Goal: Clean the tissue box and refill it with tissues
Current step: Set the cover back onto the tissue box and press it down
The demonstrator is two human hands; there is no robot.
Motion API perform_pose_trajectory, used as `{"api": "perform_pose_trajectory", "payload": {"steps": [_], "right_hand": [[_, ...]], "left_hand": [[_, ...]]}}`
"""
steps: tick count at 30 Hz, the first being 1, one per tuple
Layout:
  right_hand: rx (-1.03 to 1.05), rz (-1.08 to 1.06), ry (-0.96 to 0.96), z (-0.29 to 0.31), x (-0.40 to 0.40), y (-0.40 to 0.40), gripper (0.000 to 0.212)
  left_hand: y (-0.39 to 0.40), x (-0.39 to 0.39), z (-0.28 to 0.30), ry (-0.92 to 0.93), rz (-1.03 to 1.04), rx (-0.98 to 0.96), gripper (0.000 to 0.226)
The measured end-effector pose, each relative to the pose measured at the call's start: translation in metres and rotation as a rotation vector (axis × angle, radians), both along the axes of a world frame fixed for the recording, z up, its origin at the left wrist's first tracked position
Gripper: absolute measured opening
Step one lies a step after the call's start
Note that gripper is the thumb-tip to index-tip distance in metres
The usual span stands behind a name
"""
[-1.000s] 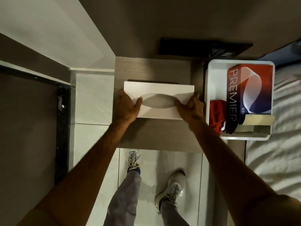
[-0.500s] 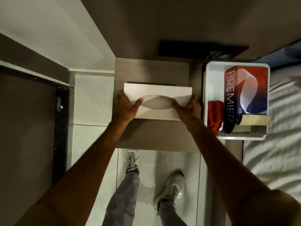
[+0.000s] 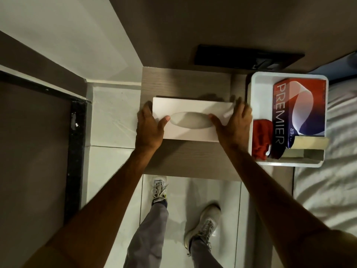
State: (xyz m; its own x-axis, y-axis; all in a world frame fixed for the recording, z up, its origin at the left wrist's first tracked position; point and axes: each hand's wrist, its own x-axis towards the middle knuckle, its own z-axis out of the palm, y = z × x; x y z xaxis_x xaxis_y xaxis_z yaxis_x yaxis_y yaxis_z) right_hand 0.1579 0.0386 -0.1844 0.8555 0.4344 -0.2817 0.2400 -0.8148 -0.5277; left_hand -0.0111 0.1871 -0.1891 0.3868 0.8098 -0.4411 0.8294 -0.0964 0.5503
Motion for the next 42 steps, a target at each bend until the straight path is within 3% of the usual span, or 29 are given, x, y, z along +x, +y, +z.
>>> {"api": "perform_pose_trajectory", "payload": {"steps": [3,6,9,13,18,23,26,30,37,42], "right_hand": [[-0.008,0.3,-0.287,0.008,-0.007,0.012,0.046],[-0.115,0.639,-0.325,-0.003,-0.015,0.028,0.019],[-0.186,0.644,-0.212,-0.018,-0.013,0.04,0.036],[-0.171,0.726,-0.295,-0.026,-0.01,0.047,0.02],[-0.124,0.672,-0.263,-0.03,-0.01,0.049,0.038],[-0.197,0.739,-0.274,-0.026,-0.008,0.049,0.039],[-0.239,0.797,-0.329,-0.025,-0.009,0.05,0.03],[-0.026,0.691,-0.348,-0.027,-0.013,0.05,0.049],[-0.219,0.81,-0.302,-0.008,-0.01,0.047,0.021],[-0.131,0.664,-0.359,0.018,-0.011,0.036,0.012]], "left_hand": [[-0.008,-0.014,0.002,0.009,-0.208,0.224,0.079],[-0.015,-0.021,-0.005,0.105,-0.429,0.246,0.077],[-0.018,-0.024,-0.012,0.129,-0.466,0.279,0.075],[-0.019,-0.025,-0.022,0.14,-0.465,0.299,0.074],[-0.018,-0.026,-0.027,0.142,-0.476,0.308,0.076],[-0.019,-0.025,-0.029,0.136,-0.473,0.294,0.077],[-0.02,-0.025,-0.031,0.122,-0.457,0.291,0.077],[-0.021,-0.026,-0.031,0.101,-0.464,0.305,0.079],[-0.02,-0.027,-0.028,0.123,-0.477,0.349,0.077],[-0.022,-0.026,-0.035,0.102,-0.463,0.323,0.073]]}}
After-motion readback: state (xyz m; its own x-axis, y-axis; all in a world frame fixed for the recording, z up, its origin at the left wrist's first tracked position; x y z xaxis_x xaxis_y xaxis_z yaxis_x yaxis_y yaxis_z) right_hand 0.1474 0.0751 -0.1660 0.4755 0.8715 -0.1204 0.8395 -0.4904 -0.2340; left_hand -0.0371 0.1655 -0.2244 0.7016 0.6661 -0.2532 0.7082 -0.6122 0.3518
